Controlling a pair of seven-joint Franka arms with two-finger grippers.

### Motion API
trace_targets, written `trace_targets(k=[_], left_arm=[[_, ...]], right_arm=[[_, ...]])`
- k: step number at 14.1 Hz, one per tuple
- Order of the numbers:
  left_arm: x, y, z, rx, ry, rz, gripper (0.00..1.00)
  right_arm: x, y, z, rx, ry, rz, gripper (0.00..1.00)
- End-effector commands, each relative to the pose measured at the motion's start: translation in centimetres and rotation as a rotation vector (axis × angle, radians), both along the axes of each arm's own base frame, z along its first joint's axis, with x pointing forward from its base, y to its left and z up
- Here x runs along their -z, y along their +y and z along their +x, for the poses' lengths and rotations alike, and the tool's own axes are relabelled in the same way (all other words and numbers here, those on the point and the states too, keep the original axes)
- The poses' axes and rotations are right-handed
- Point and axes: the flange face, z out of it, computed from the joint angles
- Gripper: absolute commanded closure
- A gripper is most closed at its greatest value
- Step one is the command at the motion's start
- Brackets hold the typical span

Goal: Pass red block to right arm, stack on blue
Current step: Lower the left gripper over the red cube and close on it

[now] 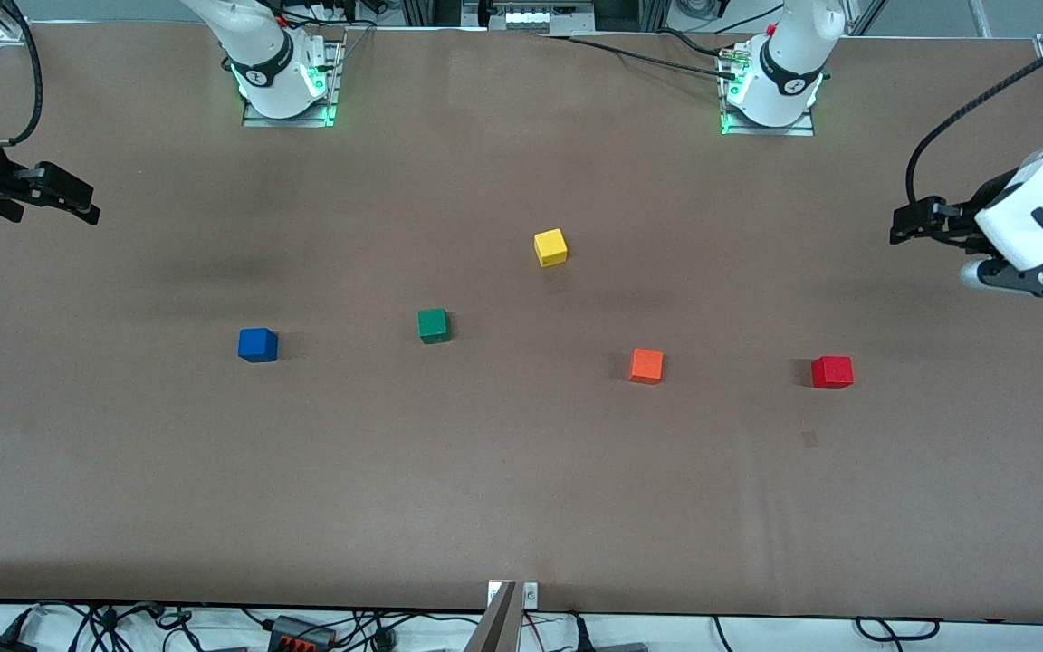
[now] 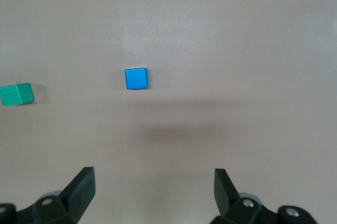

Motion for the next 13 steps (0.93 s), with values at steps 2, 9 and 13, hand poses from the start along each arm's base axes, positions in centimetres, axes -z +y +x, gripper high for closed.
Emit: trace_targets(k=[2,9,13], left_arm=[[5.6,1.3,3.0,-0.002,0.011,-0.007,0.0],[20.2,4.3,3.7,-0.046,-0.186,-0.003,0.0],[26.8,4.4,3.5,-0.025,-0.28,-0.003,0.0]], right_arm=[[-0.1,0.1,-0.4,-0.015,-0.004,-0.012,0.0],[0.2,0.7,-0.3,-0.028,0.005,-0.012,0.0],[1.2,1.1,0.1,-0.024,0.028,-0.01,0.0]])
